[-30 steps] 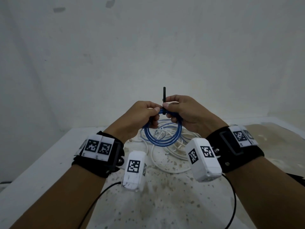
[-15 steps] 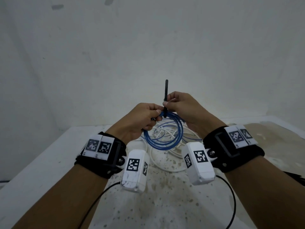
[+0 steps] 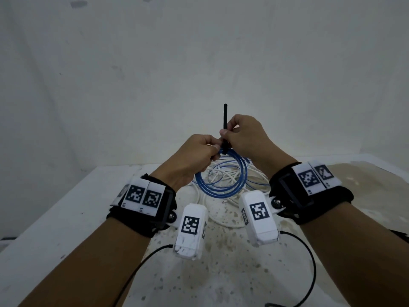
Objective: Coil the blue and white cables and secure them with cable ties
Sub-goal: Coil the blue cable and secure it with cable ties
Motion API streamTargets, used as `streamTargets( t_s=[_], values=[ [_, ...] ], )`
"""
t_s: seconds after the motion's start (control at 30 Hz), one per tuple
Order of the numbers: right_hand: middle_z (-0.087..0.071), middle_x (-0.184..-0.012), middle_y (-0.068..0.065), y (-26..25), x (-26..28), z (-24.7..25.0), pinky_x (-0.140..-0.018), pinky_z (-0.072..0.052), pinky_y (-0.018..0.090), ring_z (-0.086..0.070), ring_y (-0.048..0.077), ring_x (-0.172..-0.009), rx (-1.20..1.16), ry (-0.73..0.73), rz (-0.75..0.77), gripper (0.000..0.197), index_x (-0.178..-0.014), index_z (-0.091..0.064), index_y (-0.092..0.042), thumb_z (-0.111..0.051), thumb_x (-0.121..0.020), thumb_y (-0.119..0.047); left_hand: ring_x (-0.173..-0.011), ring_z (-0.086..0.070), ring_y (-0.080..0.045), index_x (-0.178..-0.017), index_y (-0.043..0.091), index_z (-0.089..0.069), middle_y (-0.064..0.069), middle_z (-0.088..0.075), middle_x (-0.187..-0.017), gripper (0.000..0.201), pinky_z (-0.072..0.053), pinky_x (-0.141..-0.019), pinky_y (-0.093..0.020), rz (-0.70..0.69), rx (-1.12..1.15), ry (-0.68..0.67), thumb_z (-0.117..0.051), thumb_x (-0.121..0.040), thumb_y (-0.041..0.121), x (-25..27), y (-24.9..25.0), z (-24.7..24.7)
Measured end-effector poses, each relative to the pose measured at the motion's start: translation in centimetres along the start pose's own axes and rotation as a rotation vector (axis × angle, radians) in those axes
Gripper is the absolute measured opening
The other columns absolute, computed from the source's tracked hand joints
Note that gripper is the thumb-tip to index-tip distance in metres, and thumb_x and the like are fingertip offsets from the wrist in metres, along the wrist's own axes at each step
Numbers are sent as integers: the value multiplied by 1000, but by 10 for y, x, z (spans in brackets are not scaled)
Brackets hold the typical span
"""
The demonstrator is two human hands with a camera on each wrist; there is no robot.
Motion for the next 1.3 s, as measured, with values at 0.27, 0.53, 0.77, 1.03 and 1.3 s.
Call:
streamTargets(
  t_s=[0.27, 0.53, 0.77, 1.03, 1.3],
  values=[
    [-65, -76, 13, 11, 6, -1, -45, -52, 22, -62, 12, -52, -77, -13, -150, 14, -83, -58, -3, -65, -92, -11, -44, -31, -7, -97, 4, -67, -5, -49, -65, 23, -25, -41, -18, -24, -30, -30, -44, -101, 7, 2, -3, -11],
    [-61, -69, 17, 28, 15, -9, -48, -59, 33, -62, 23, -50, -253, -81, -328, 16, -81, -57, 2, -63, -94, -5, -40, -40, 1, -106, -2, -68, -2, -52, -66, 24, -30, -42, -9, -99, -166, -48, -47, -99, 5, 3, -11, -14],
    [-62, -80, 21, 38, 13, -21, -71, -60, 50, -65, 32, -65, -348, -90, -398, 19, -77, -55, -2, -62, -94, -6, -42, -30, -4, -101, 4, -62, -3, -47, -66, 20, -24, -40, -15, 31, 5, -101, -42, -102, 6, 1, -24, -17],
    [-62, -79, 18, 33, 14, -23, -54, -60, 35, -66, 25, -60, -368, -126, -358, 18, -78, -56, -3, -62, -94, -8, -56, -52, -4, -80, 12, -67, 6, -60, -66, 26, -42, -58, -17, -112, -85, 67, -59, -96, 31, -2, -16, -13],
    [-64, -81, 17, 24, 16, -17, -61, -61, 37, -67, 20, -57, -435, -191, -341, 16, -94, -58, -2, -60, -97, -18, -35, -43, 3, -76, 13, -60, 18, -48, -43, 24, -30, -39, -7, -116, -39, 18, -54, -99, 16, 0, -6, -14]
  ],
)
Point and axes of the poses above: each hand's wrist, its own x-axis away from the middle knuckle, its own z-axis out of the back of the hand, y = z × x, the point moved 6 cm from there along -x, towards the middle knuckle
